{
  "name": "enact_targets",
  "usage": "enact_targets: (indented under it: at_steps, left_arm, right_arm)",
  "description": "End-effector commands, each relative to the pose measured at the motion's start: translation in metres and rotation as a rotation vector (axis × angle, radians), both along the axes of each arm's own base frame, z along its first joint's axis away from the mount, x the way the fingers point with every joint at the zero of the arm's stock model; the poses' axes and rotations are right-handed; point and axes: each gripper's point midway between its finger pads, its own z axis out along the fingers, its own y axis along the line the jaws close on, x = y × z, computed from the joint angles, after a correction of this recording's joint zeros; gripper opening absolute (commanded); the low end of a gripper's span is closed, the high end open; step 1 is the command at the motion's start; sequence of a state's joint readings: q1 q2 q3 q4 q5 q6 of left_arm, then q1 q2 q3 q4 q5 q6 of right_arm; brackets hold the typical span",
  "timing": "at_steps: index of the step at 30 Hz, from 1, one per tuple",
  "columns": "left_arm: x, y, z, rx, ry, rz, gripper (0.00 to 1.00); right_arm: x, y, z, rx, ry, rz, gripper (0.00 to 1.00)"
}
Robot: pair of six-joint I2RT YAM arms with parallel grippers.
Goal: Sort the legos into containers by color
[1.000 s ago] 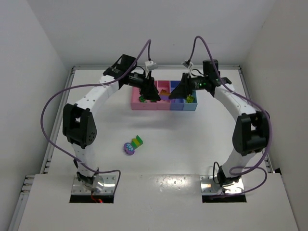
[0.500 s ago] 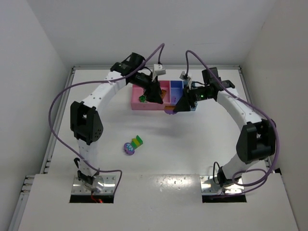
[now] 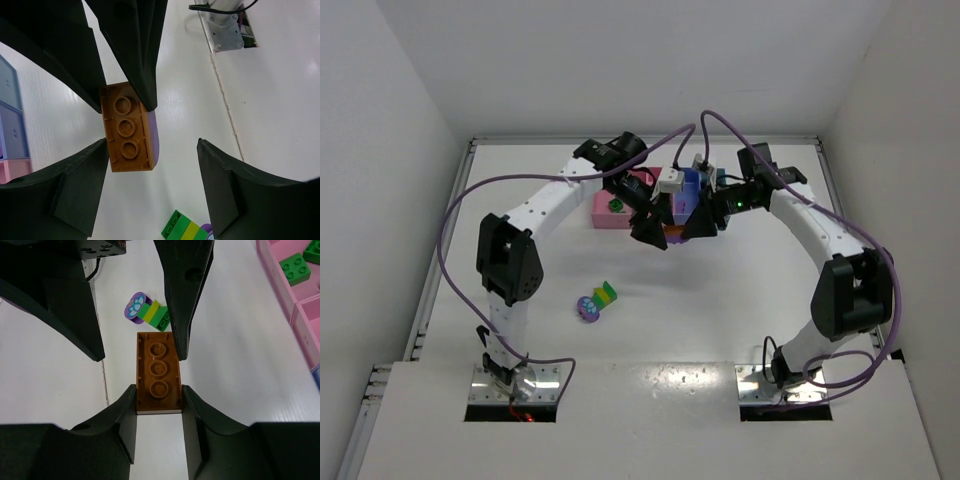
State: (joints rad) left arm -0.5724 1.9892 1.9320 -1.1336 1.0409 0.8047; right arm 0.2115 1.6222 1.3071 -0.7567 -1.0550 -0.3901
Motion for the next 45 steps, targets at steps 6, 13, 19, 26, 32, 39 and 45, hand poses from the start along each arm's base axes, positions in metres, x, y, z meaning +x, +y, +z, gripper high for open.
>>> enact_targets:
  at_steps: [6, 13, 19, 26, 32, 39, 45]
  left_arm:
    - [-0.004, -0.008, 0.011, -0.075, 0.017, -0.032, 0.72]
    - [-0.001, -0.011, 0.005, -0.073, 0.045, -0.023, 0.59]
    - [-0.001, -0.011, 0.002, -0.065, 0.060, -0.019, 0.41]
    - [-0.003, -0.013, -0.001, -0.081, 0.072, -0.027, 0.27]
    - [0.001, -0.011, 0.007, -0.126, 0.079, -0.023, 0.49]
    - [0.002, -0.010, 0.017, -0.162, 0.090, -0.022, 0.47]
    - [0.004, -0.007, 0.014, -0.155, 0.105, -0.008, 0.38]
  right_arm:
    - [-0.001, 0.007, 0.026, -0.006, -0.211, 0.081, 0.00]
    - [-0.009, 0.013, 0.031, -0.014, -0.242, 0.100, 0.00]
    - [-0.006, 0.014, 0.037, -0.009, -0.261, 0.099, 0.00]
    - [-0.003, 0.014, 0.033, -0.020, -0.265, 0.100, 0.00]
    - [-0.005, 0.012, 0.028, -0.033, -0.257, 0.102, 0.00]
    - [-0.007, 0.011, 0.028, -0.033, -0.257, 0.102, 0.00]
    - [-0.009, 0.011, 0.025, -0.035, -0.248, 0.102, 0.00]
